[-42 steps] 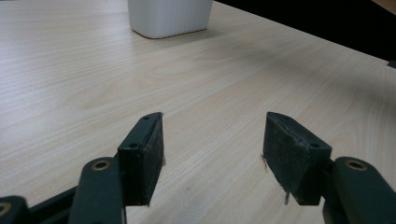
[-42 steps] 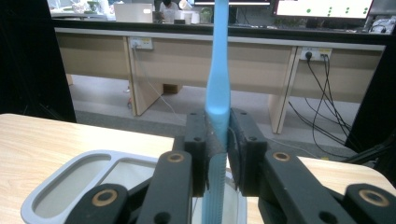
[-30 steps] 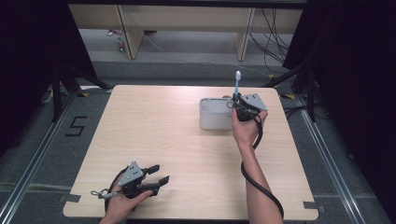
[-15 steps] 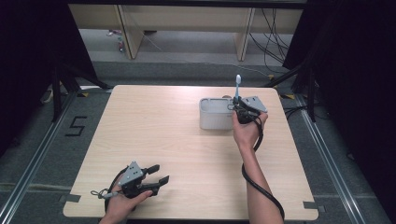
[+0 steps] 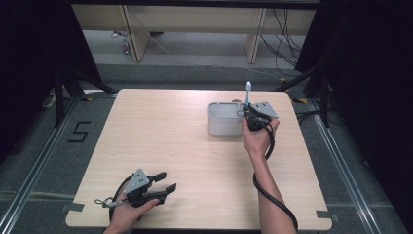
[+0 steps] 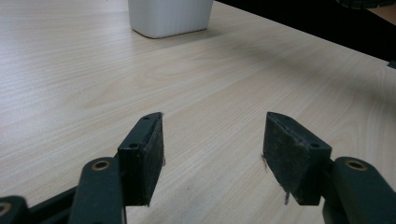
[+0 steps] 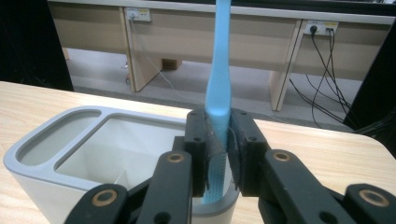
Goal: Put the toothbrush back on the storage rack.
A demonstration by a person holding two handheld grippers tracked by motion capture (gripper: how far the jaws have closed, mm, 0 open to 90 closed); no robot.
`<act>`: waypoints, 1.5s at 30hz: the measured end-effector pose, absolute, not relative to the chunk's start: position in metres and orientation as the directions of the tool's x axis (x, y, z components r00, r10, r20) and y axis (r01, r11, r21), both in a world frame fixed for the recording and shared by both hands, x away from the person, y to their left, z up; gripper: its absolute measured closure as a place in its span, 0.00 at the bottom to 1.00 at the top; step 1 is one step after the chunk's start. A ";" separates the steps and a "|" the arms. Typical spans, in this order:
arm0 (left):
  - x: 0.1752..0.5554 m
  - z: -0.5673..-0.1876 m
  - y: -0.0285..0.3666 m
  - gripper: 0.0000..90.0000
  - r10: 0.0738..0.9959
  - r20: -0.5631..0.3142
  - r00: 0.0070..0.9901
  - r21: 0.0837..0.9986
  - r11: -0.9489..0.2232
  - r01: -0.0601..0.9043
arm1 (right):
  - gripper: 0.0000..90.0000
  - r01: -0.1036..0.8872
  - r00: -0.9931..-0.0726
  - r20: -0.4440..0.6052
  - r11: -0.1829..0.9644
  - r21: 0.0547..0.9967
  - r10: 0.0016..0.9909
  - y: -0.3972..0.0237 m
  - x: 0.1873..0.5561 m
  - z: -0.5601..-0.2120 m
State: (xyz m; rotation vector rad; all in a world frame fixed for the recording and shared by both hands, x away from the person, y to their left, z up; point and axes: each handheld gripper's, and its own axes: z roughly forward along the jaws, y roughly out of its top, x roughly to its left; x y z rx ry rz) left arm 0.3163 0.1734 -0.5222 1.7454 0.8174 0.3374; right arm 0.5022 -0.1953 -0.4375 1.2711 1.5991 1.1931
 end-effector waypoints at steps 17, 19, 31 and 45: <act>0.316 -0.522 0.173 0.42 0.673 -0.175 0.719 0.926 -0.136 0.353 | 0.87 0.293 -0.239 -0.043 0.114 0.949 0.970 -0.198 0.502 -0.438; 0.316 -0.522 0.173 0.42 0.673 -0.175 0.719 0.926 -0.135 0.352 | 0.87 0.306 -0.231 -0.024 0.097 0.947 0.973 -0.197 0.501 -0.438; 0.316 -0.522 0.174 0.42 0.673 -0.176 0.719 0.925 -0.136 0.354 | 0.87 0.331 -0.239 -0.019 0.100 0.938 0.971 -0.198 0.500 -0.439; 0.316 -0.522 0.174 0.42 0.673 -0.176 0.718 0.925 -0.136 0.354 | 0.87 0.345 -0.242 -0.010 0.096 0.934 0.970 -0.199 0.499 -0.441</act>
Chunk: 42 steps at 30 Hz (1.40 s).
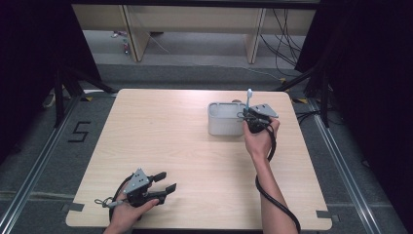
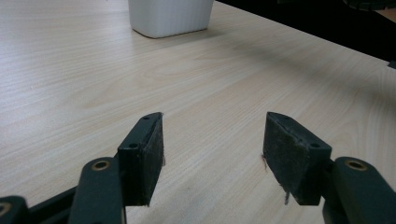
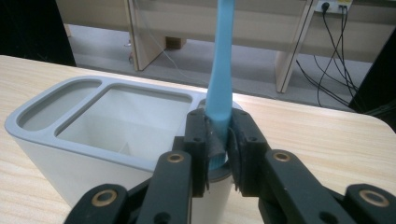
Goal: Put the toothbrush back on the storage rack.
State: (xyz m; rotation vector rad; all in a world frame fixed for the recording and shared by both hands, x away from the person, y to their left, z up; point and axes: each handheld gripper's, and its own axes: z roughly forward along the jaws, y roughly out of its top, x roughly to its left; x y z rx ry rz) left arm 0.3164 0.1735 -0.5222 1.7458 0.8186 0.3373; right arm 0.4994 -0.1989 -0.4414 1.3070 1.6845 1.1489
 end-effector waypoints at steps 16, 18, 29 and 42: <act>0.317 -0.522 0.174 0.42 0.674 -0.178 0.717 0.924 -0.136 0.357 | 0.87 0.337 -0.237 -0.040 0.120 0.934 0.971 -0.200 0.499 -0.444; 0.316 -0.522 0.174 0.42 0.674 -0.177 0.717 0.924 -0.136 0.356 | 0.87 0.337 -0.237 -0.038 0.119 0.934 0.971 -0.199 0.499 -0.444; 0.316 -0.522 0.174 0.42 0.674 -0.180 0.716 0.924 -0.134 0.359 | 0.86 0.344 -0.244 -0.042 0.127 0.930 0.969 -0.200 0.498 -0.443; 0.316 -0.522 0.174 0.42 0.675 -0.181 0.715 0.924 -0.133 0.359 | 0.65 0.355 -0.228 -0.019 0.101 0.929 0.973 -0.204 0.494 -0.442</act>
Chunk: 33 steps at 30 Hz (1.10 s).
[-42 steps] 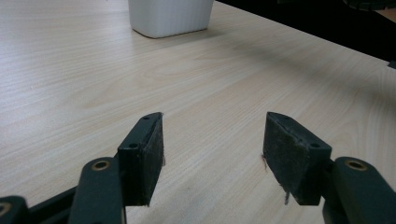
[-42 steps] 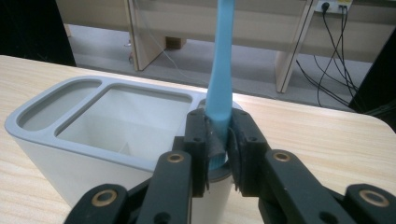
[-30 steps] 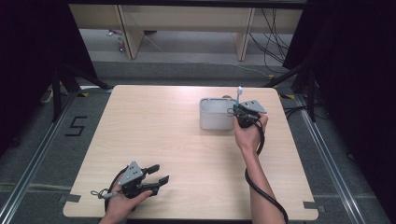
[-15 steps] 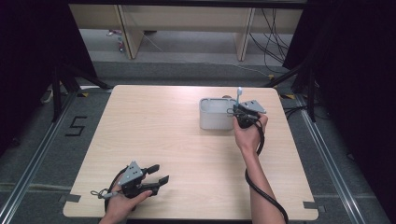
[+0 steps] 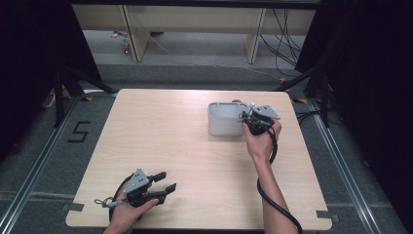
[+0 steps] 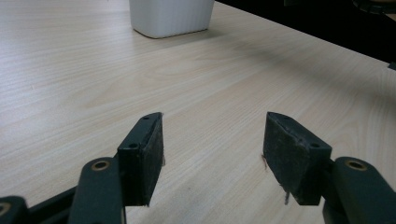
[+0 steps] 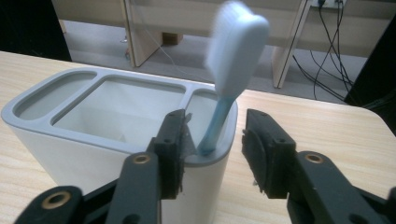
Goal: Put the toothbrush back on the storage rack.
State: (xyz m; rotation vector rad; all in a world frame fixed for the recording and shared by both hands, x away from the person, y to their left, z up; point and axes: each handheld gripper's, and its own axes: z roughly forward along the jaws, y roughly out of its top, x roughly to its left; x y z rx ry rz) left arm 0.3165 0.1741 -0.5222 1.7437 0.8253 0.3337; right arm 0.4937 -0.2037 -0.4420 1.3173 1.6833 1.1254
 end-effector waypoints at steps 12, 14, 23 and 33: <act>0.316 -0.522 0.174 0.42 0.677 -0.183 0.713 0.924 -0.129 0.360 | 0.57 0.387 -0.247 -0.015 0.113 0.915 0.969 -0.211 0.485 -0.439; 0.316 -0.522 0.174 0.42 0.676 -0.182 0.714 0.924 -0.130 0.359 | 0.57 0.404 -0.235 0.000 0.098 0.910 0.972 -0.211 0.481 -0.439; 0.316 -0.522 0.174 0.42 0.677 -0.181 0.713 0.924 -0.132 0.360 | 0.55 0.455 -0.244 0.041 0.077 0.887 0.969 -0.218 0.467 -0.439; 0.316 -0.522 0.174 0.42 0.679 -0.177 0.712 0.925 -0.133 0.357 | 0.55 0.467 -0.260 0.040 0.090 0.880 0.965 -0.226 0.449 -0.441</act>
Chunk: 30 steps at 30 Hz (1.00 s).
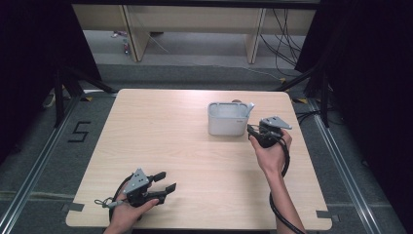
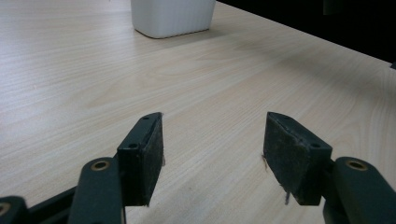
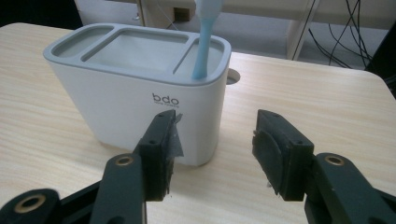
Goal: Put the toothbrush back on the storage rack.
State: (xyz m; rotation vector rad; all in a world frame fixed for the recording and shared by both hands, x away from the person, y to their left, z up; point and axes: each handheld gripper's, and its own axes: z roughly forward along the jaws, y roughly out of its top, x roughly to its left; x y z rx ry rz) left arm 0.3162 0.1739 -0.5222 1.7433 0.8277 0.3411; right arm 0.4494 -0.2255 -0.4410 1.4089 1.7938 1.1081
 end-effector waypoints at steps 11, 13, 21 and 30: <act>0.316 -0.522 0.174 0.42 0.682 -0.182 0.708 0.924 -0.129 0.361 | 0.55 0.443 -0.302 0.006 0.134 0.887 0.953 -0.233 0.432 -0.443; 0.316 -0.522 0.174 0.42 0.682 -0.182 0.708 0.923 -0.129 0.362 | 0.55 0.446 -0.291 0.019 0.118 0.887 0.956 -0.231 0.427 -0.442; 0.316 -0.522 0.175 0.42 0.682 -0.181 0.709 0.924 -0.128 0.359 | 0.55 0.450 -0.316 0.022 0.129 0.884 0.949 -0.233 0.410 -0.442; 0.316 -0.522 0.174 0.42 0.685 -0.183 0.705 0.923 -0.129 0.364 | 0.56 0.439 -0.319 0.017 0.132 0.889 0.948 -0.240 0.392 -0.452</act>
